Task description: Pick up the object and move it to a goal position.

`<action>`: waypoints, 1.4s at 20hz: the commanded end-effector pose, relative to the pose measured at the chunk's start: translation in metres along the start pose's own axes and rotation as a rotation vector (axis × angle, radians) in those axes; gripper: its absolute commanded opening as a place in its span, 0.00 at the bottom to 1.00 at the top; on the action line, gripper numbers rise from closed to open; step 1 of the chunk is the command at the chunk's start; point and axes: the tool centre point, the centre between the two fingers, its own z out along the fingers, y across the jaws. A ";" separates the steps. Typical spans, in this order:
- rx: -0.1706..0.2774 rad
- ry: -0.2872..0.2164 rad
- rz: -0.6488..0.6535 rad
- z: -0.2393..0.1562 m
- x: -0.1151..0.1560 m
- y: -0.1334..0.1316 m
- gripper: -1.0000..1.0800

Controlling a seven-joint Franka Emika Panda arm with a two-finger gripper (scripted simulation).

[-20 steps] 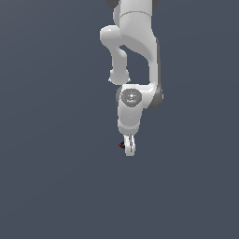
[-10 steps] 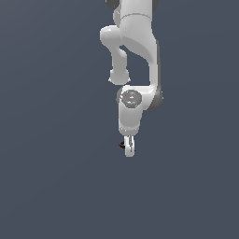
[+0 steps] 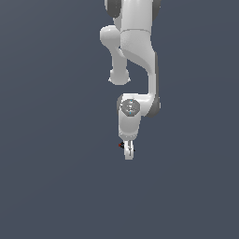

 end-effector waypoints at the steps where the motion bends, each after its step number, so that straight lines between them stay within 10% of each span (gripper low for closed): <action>1: 0.002 0.000 0.000 0.004 0.000 -0.001 0.96; 2: 0.002 0.000 0.000 0.004 0.000 -0.001 0.96; 3: 0.002 0.000 0.000 0.004 0.000 -0.001 0.00; 28: 0.002 -0.001 0.001 -0.047 -0.003 0.017 0.00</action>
